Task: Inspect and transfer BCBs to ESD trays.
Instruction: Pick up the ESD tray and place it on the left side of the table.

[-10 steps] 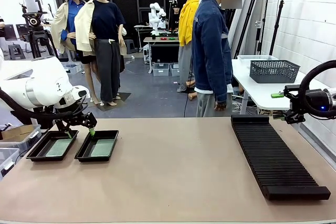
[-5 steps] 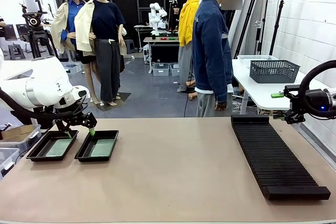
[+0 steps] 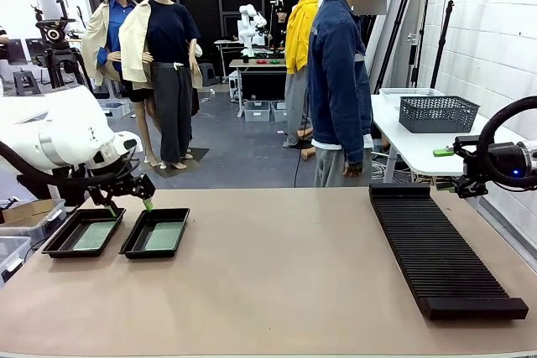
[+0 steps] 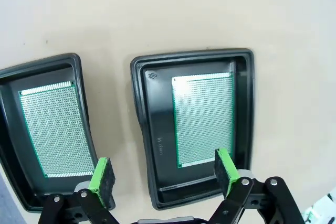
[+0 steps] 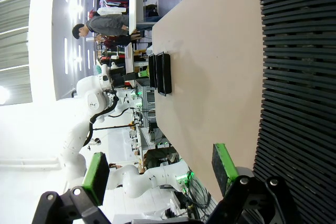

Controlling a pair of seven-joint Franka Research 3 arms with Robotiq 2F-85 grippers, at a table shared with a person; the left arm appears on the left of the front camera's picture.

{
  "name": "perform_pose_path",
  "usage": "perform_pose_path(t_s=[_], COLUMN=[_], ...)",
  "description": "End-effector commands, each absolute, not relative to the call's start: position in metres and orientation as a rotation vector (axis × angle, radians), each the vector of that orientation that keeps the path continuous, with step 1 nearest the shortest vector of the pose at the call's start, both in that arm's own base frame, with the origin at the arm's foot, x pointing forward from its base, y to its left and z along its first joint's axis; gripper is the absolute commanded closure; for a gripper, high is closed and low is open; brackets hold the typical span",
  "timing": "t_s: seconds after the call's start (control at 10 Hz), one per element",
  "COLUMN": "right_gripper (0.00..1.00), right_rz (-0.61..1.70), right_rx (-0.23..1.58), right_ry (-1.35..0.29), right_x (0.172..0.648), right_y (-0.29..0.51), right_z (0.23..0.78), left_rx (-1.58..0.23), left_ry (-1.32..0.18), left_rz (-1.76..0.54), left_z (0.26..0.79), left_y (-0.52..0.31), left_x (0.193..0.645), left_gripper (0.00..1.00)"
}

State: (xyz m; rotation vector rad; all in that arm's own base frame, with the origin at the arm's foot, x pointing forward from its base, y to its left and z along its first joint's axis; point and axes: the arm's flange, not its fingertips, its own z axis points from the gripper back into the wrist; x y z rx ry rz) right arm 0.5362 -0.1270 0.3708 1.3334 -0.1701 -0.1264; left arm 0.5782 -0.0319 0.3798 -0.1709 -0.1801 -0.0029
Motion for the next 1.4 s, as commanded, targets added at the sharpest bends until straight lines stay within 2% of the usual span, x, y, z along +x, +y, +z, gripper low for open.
perform_pose_path(t_s=[0.0, 0.3, 0.7, 0.9, 1.2, 1.3], right_gripper=[0.0, 0.0, 0.0, 0.0, 0.0, 0.0], right_rz=[-0.128, -0.128, -0.128, -0.128, -0.128, -0.128], right_rx=[1.341, 1.341, 1.341, 1.341, 1.341, 1.341], right_ry=[-0.157, -0.157, -0.157, -0.157, -0.157, -0.157], right_x=[0.54, 0.54, 0.54, 0.54, 0.54, 0.54], right_y=[-0.127, -0.127, -0.127, -0.127, -0.127, -0.127], right_z=[0.373, 0.373, 0.373, 0.373, 0.373, 0.373], left_rx=[-0.299, -0.39, -0.674, -0.858, -1.1, -1.131], left_ry=[-0.178, -0.224, -0.165, -0.153, -0.153, -0.154], left_rz=[0.002, 0.065, 0.079, 0.029, 0.1, 0.145], left_z=[0.424, 0.468, 0.485, 0.479, 0.45, 0.439], left_y=[-0.009, 0.024, 0.114, 0.149, 0.188, 0.197], left_x=[0.576, 0.581, 0.569, 0.557, 0.553, 0.552], left_gripper=[0.0, 0.0, 0.0, 0.0, 0.0, 0.0])
